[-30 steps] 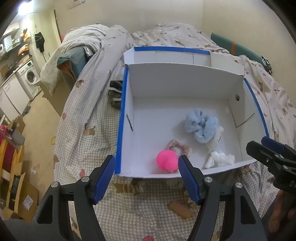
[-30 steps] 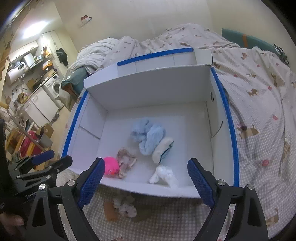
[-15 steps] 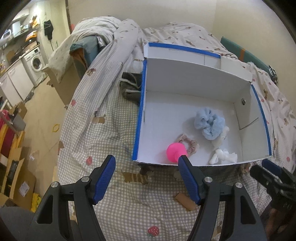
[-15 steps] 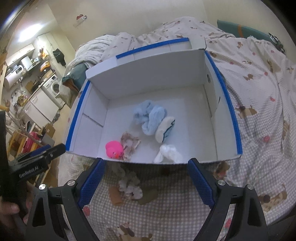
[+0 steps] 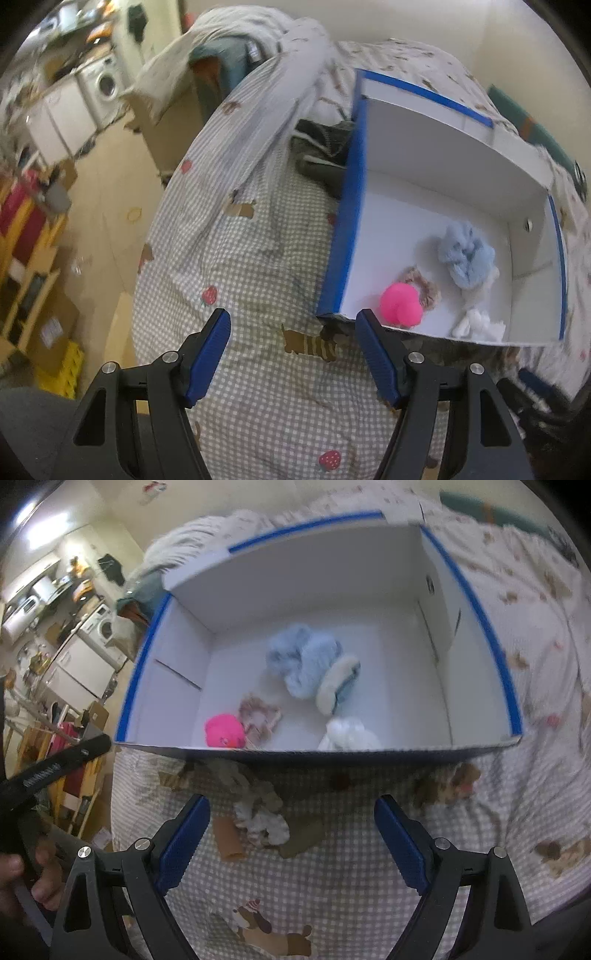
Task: Organize soft objects
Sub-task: 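Withdraw both tools up out of the box toward the bed, then grasp the white lace scrunchie on the bed with the right gripper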
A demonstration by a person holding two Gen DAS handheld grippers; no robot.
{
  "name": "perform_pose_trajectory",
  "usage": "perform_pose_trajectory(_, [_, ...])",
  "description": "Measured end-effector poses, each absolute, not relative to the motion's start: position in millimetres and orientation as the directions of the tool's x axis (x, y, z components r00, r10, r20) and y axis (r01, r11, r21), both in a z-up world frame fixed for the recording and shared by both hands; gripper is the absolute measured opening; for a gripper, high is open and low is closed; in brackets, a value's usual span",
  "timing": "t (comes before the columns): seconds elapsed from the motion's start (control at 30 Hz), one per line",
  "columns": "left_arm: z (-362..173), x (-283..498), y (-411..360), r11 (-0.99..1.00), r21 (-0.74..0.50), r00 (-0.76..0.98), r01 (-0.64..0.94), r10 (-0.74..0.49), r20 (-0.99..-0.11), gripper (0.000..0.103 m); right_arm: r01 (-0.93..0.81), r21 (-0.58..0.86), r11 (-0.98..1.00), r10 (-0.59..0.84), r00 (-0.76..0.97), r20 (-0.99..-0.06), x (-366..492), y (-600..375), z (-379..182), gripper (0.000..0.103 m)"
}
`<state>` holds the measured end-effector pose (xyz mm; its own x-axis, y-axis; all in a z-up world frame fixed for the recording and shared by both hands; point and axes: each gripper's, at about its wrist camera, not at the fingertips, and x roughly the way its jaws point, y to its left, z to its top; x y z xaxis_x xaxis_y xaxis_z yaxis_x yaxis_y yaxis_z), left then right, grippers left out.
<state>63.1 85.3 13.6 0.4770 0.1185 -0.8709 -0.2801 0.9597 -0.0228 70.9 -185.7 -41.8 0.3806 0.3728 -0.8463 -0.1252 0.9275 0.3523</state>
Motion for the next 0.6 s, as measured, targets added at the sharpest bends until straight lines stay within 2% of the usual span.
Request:
perform_pose_trajectory(0.17, [8.6,64.7,82.0,0.962,-0.017,0.456,-0.272,0.113,-0.883,0.068,-0.125,0.369,0.921,0.390,0.293,-0.873,76.3,-176.6,-62.7,0.095])
perform_pose_trajectory(0.3, [5.1,64.7,76.2,0.968,-0.021,0.447,-0.251,0.097,-0.889,0.068,-0.219,0.358,0.908,0.407,0.250,-0.878,79.3,-149.0,-69.6,0.077])
perform_pose_trajectory(0.37, [2.7,66.1,73.3,0.970,-0.025,0.442,-0.242,0.088,-0.892,0.068,-0.270,0.350,0.897,0.413,0.228,-0.882,81.9,-131.9,-72.7,0.064])
perform_pose_trajectory(0.43, [1.0,67.7,71.0,0.971,-0.019,0.440,-0.238,0.091,-0.893,0.068,-0.311,0.331,0.891,0.406,0.217,-0.888,84.9,-115.8,-76.1,0.059])
perform_pose_trajectory(0.6, [-0.6,68.9,69.1,0.972,-0.018,0.437,-0.233,0.088,-0.895,0.068,-0.387,0.198,0.900,0.296,0.211,-0.932,89.9,-82.6,-95.3,0.059])
